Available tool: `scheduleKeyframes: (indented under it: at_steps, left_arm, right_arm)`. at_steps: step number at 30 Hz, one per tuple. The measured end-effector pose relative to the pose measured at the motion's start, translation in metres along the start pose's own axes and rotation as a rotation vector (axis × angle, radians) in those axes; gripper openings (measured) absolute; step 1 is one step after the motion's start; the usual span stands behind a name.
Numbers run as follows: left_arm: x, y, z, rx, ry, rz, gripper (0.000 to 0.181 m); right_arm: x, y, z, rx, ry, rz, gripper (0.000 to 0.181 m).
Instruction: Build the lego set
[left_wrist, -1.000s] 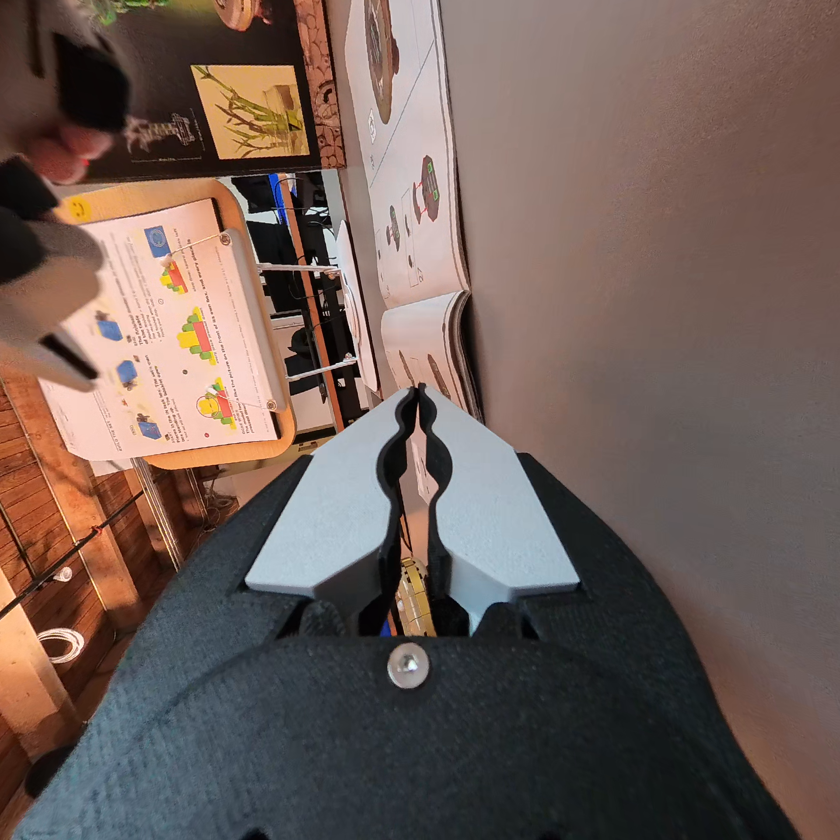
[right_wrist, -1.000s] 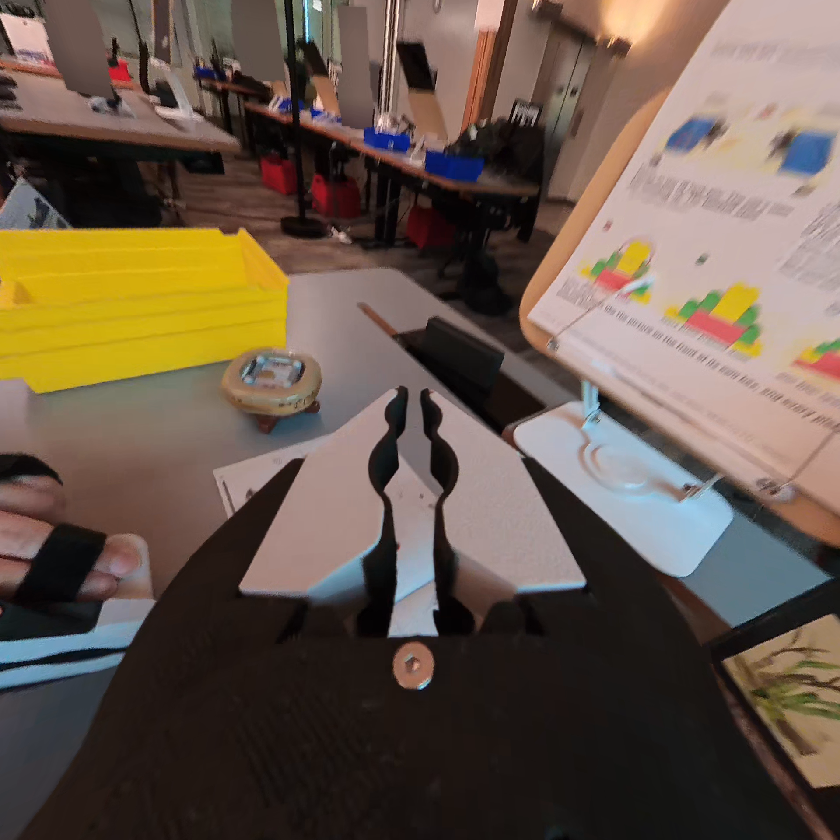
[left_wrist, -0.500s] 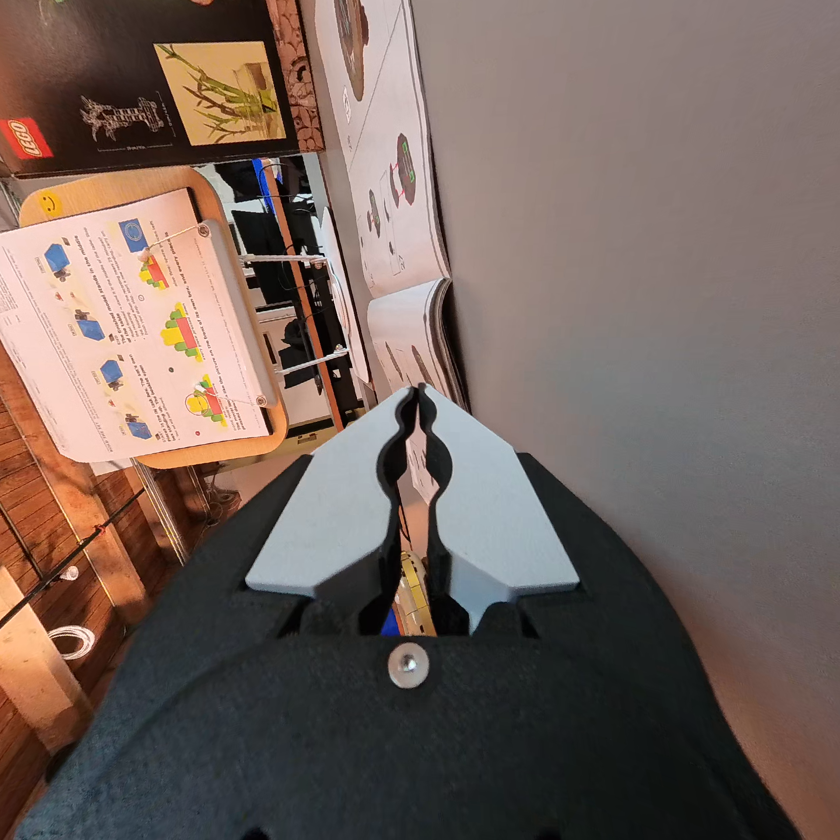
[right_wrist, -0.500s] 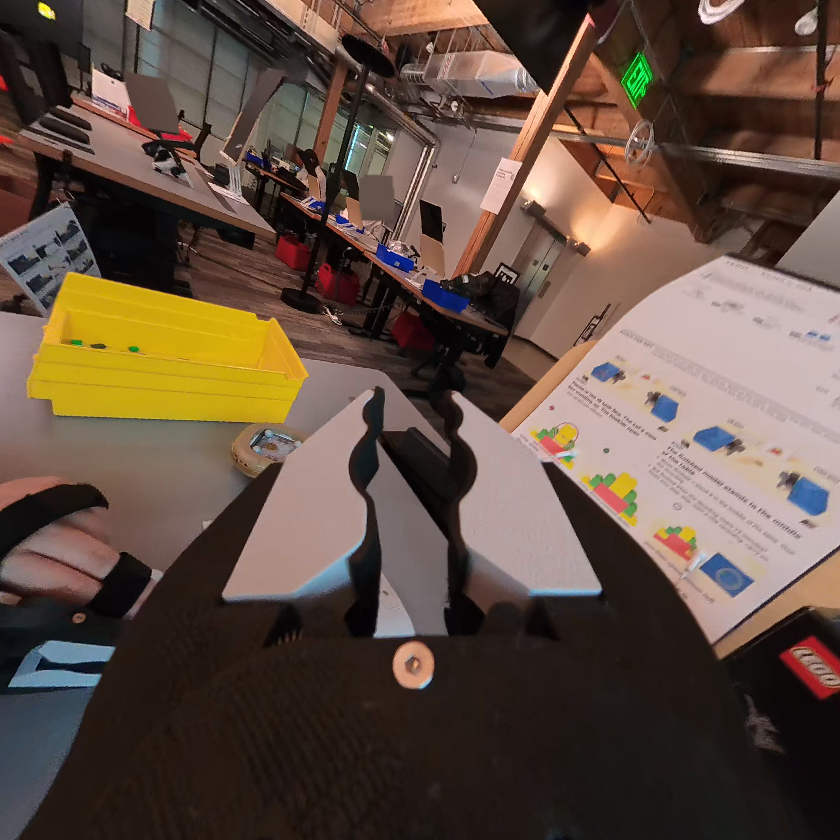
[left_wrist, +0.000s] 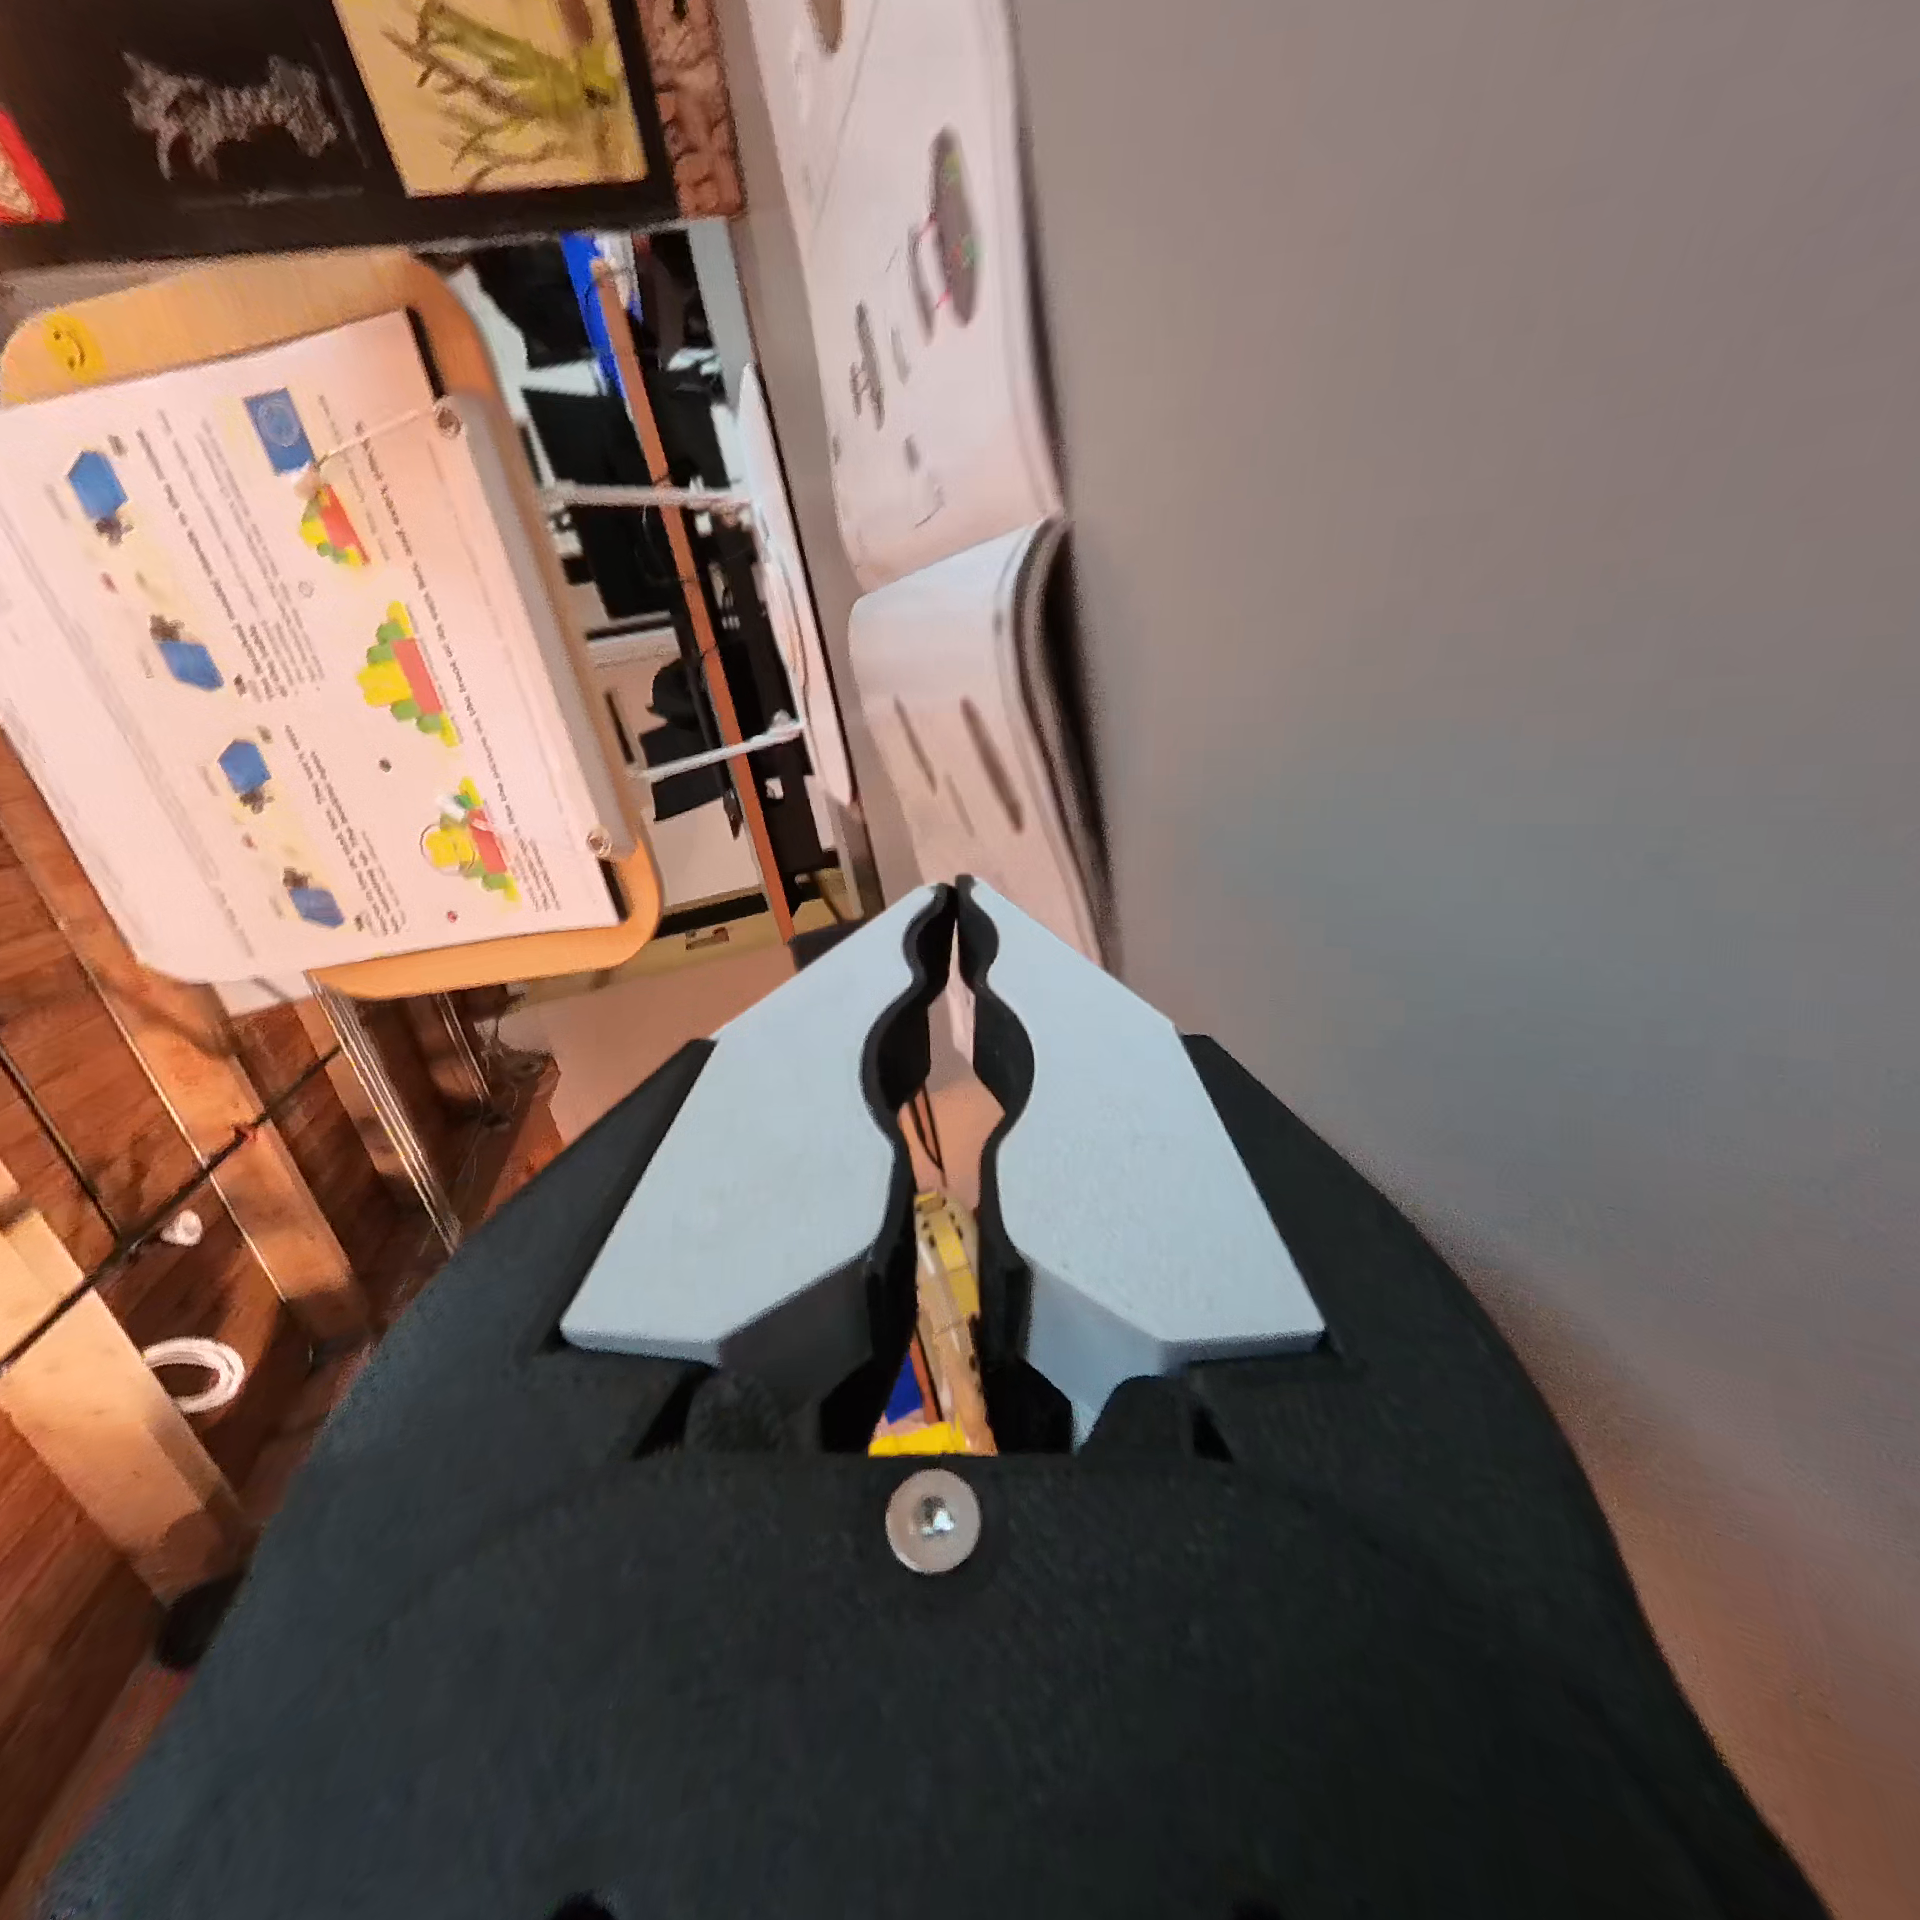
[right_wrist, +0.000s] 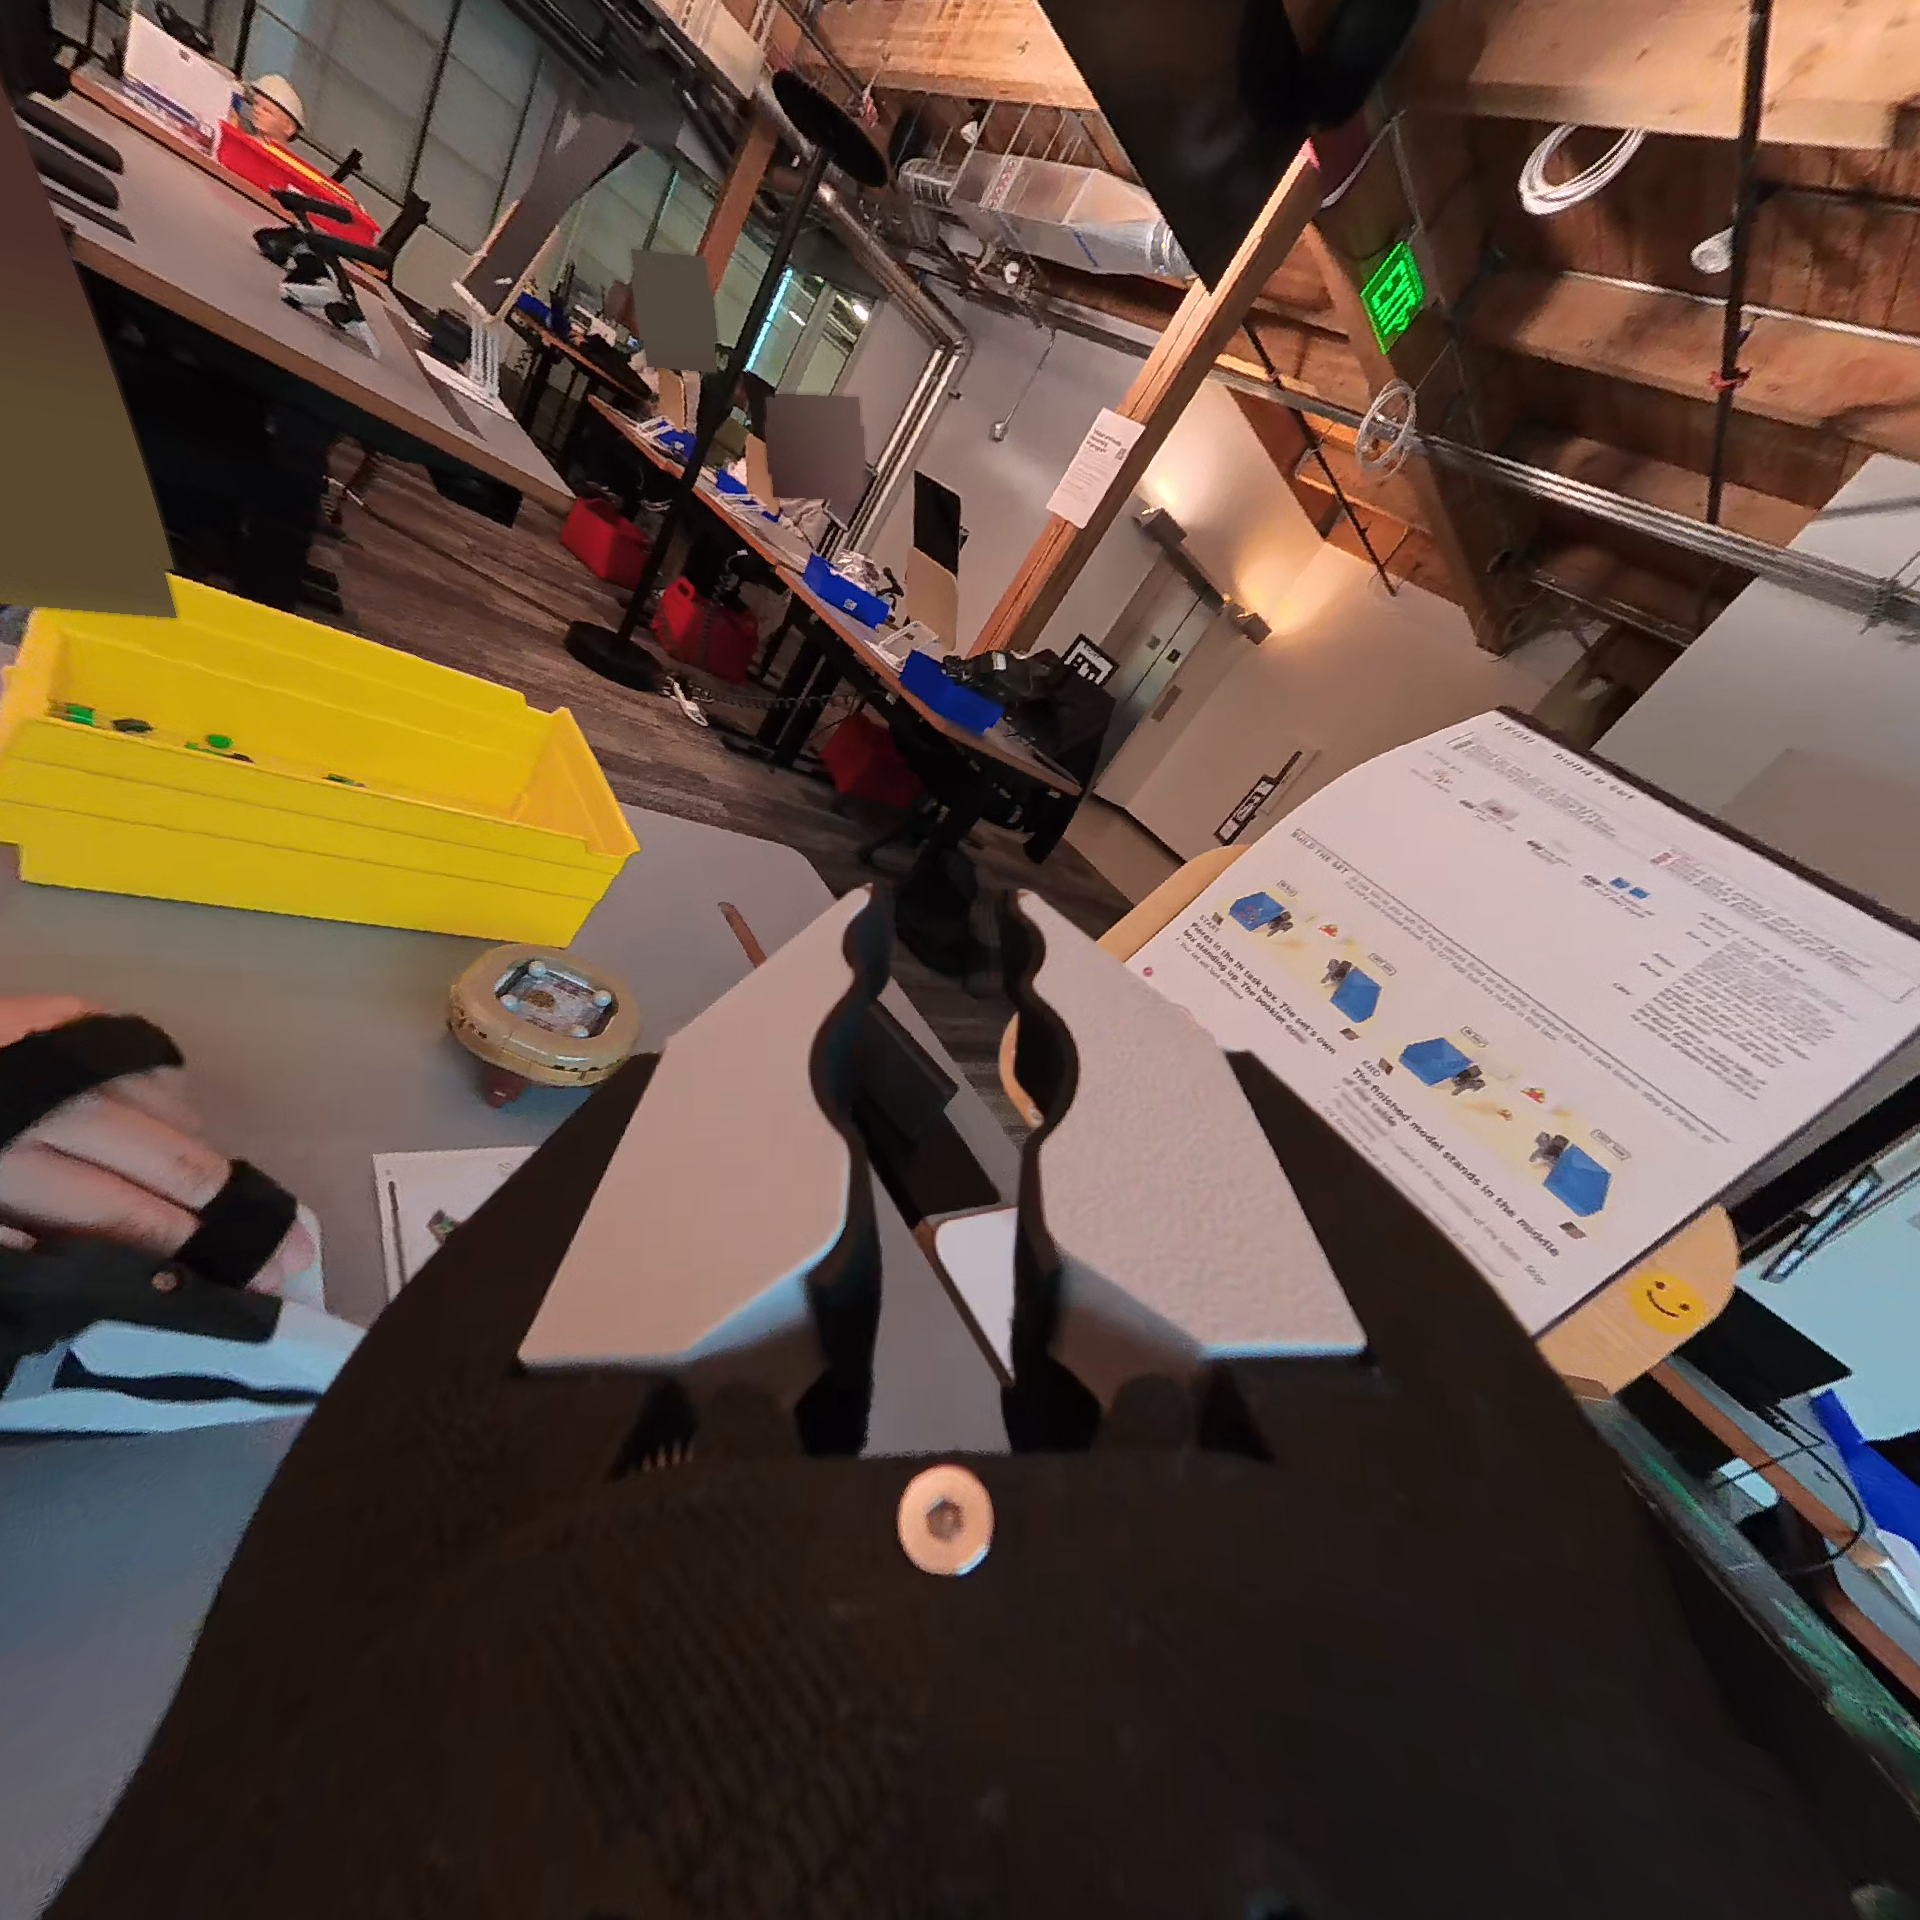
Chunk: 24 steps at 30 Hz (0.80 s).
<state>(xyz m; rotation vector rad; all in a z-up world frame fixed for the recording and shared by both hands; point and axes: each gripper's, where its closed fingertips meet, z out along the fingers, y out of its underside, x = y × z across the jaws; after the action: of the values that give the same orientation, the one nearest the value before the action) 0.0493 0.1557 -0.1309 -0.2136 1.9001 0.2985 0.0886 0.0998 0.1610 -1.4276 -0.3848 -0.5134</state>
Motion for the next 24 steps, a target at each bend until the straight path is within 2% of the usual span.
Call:
scheduleKeyframes:
  at_steps: [4,7,9,10,12,15,19,24]
  left_arm:
    - [-0.040,0.042,-0.020,-0.095,-0.085,-0.159,0.000]
    - [-0.079,0.111,-0.057,-0.201,-0.191,-0.395,0.000]
    - [-0.097,0.153,-0.082,-0.253,-0.247,-0.422,0.000]
    - [-0.103,0.169,-0.090,-0.294,-0.262,-0.341,0.000]
    - [-0.105,0.194,-0.093,-0.412,-0.223,-0.063,0.000]
    - [-0.105,0.203,-0.084,-0.441,-0.160,0.328,0.000]
    - [-0.097,0.207,-0.071,-0.439,-0.079,0.589,0.000]
    - [-0.106,0.199,-0.070,-0.409,-0.091,0.669,0.000]
  right_arm:
    - [0.007,0.004,-0.008,-0.046,0.021,-0.040,0.019]
    - [0.010,0.001,-0.013,-0.018,0.009,0.007,0.017]
    - [0.011,-0.001,-0.015,0.008,-0.002,0.028,0.017]
    - [0.013,0.000,-0.015,0.014,0.005,0.026,0.017]
    - [0.016,0.007,-0.013,-0.001,0.014,0.027,0.018]
    - [0.021,0.020,-0.008,-0.030,0.033,0.033,0.018]
    - [0.023,0.027,-0.007,-0.033,0.045,0.051,0.018]
    - [0.023,0.031,-0.008,-0.053,0.043,0.055,0.017]
